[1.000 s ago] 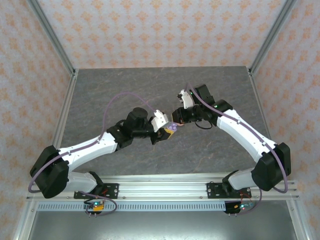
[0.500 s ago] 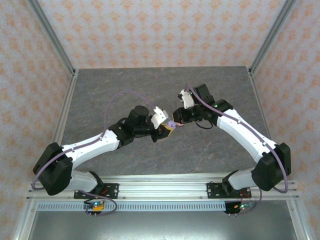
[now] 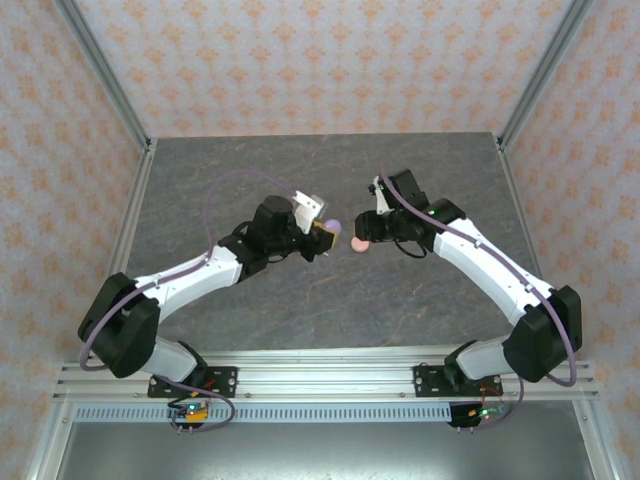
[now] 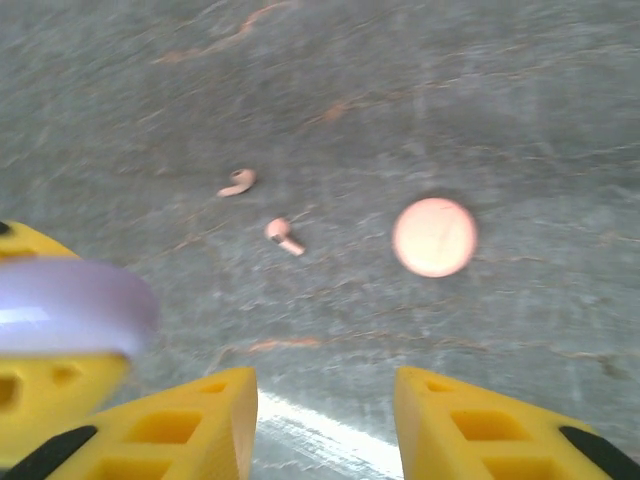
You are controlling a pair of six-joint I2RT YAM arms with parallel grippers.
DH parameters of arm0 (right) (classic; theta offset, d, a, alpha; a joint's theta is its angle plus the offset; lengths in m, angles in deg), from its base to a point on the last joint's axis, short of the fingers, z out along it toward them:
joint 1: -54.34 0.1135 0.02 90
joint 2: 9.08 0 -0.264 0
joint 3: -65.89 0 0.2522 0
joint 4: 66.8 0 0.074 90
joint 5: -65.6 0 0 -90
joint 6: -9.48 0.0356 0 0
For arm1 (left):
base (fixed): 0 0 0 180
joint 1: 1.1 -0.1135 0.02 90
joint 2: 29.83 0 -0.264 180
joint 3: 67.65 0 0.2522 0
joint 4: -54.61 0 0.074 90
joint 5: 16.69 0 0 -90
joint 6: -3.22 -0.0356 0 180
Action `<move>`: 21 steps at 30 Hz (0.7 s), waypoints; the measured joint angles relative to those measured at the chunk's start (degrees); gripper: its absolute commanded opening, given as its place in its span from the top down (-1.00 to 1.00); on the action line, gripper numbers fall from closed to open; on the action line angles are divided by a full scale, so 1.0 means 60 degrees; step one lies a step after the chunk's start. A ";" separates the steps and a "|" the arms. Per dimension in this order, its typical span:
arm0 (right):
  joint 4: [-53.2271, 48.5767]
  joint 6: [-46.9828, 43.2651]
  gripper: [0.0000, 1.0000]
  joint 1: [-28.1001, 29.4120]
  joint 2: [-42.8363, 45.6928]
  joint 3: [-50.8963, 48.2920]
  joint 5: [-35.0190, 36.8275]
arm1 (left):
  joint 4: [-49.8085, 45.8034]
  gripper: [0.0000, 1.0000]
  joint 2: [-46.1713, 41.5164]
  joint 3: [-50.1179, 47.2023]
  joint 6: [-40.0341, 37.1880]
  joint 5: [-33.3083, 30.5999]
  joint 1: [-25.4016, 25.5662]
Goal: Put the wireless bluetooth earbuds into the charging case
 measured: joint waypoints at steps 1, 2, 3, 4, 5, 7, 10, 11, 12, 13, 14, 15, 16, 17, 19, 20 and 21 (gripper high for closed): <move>-0.0004 0.0087 0.17 -0.0102 0.0000 0.0000 0.0171 | 0.0004 1.00 0.0109 0.0055 0.0200 -0.0076 -0.0109; -0.0004 0.0204 0.17 -0.0251 0.0000 -0.0007 0.0372 | -0.0018 1.00 0.0237 0.0127 0.0433 -0.0175 -0.0204; 0.0011 0.0299 0.17 -0.0375 0.0022 -0.0047 0.0503 | -0.0069 1.00 0.0372 0.0208 0.0601 -0.0240 -0.0273; 0.0022 0.0393 0.17 -0.0514 0.0066 -0.0120 0.0608 | -0.0153 1.00 0.0554 0.0357 0.0820 -0.0280 -0.0339; 0.0025 0.0503 0.17 -0.0670 0.0157 -0.0255 0.0725 | -0.0222 1.00 0.0750 0.0528 0.1002 -0.0306 -0.0415; 0.0018 0.0659 0.17 -0.0900 0.0328 -0.0539 0.0922 | -0.0299 1.00 0.1195 0.0929 0.1322 -0.0306 -0.0550; 0.0029 0.0812 0.17 -0.0991 0.0495 -0.0871 0.1078 | -0.0386 1.00 0.1745 0.1428 0.1734 -0.0313 -0.0827; 0.0066 0.0845 0.17 -0.0991 0.0543 -0.0980 0.1082 | -0.0481 1.00 0.1927 0.1610 0.1814 -0.0310 -0.0925; 0.0117 0.0871 0.17 -0.0984 0.0583 -0.1078 0.1078 | -0.0616 1.00 0.2135 0.1854 0.1891 -0.0302 -0.1027; 0.0142 0.0903 0.17 -0.0980 0.0634 -0.1177 0.1071 | -0.0729 1.00 0.2379 0.2149 0.1971 -0.0299 -0.1107; 0.0175 0.0929 0.17 -0.0980 0.0685 -0.1279 0.1067 | -0.0780 1.00 0.2641 0.2437 0.2040 -0.0291 -0.1198; 0.0193 0.0940 0.17 -0.0980 0.0736 -0.1370 0.1064 | -0.0838 1.00 0.2856 0.2677 0.2073 -0.0266 -0.1260; 0.0204 0.0965 0.17 -0.0984 0.0790 -0.1468 0.1060 | -0.0936 1.00 0.3115 0.2987 0.2109 -0.0262 -0.1341; 0.0226 0.0998 0.17 -0.0980 0.0849 -0.1552 0.1060 | -0.1035 1.00 0.3322 0.3249 0.2138 -0.0255 -0.1399; 0.0270 0.1005 0.17 -0.0980 0.0947 -0.1676 0.1049 | -0.1228 1.00 0.3792 0.3807 0.2218 -0.0233 -0.1512; 0.0280 0.1027 0.16 -0.0980 0.0998 -0.1734 0.1031 | -0.1348 1.00 0.4076 0.4164 0.2277 -0.0226 -0.1566; 0.0291 0.1038 0.16 -0.0980 0.1031 -0.1778 0.1031 | -0.1413 1.00 0.4299 0.4433 0.2299 -0.0215 -0.1599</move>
